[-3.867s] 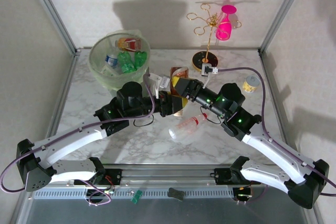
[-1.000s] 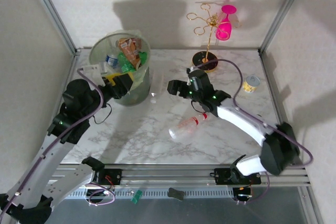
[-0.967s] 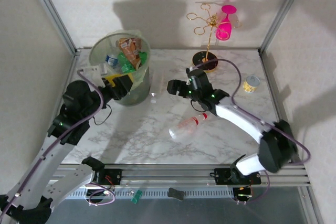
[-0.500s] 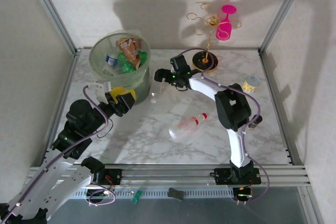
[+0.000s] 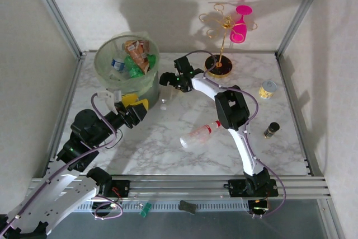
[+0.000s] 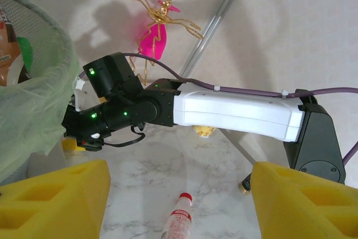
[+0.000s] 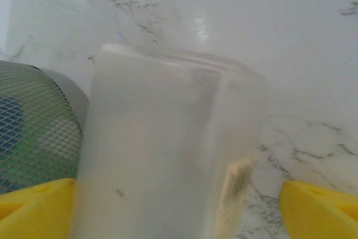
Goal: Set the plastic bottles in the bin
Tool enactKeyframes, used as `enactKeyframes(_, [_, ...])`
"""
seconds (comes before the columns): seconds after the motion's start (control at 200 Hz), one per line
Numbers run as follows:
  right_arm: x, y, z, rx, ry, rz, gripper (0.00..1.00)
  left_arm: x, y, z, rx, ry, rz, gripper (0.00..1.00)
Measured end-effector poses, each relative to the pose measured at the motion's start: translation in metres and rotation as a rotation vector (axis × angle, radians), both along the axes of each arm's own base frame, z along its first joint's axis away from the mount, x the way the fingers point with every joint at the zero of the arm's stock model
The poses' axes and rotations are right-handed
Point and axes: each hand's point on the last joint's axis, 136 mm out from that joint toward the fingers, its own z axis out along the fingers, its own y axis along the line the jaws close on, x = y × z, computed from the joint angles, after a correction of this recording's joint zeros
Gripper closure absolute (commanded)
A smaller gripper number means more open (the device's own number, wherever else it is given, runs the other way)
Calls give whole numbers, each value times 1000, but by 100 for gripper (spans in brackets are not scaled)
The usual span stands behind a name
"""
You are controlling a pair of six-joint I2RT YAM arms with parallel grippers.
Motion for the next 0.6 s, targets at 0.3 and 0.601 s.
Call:
enactKeyframes(0.3, [-4,-28,-10,-162,-31,-54,26,0,-1,0,-1,-3,-3,33])
enactKeyframes(0.601, [-34,-88,-17,-417,-32,-72,19,0,-1,0,-1,-3,-3,34])
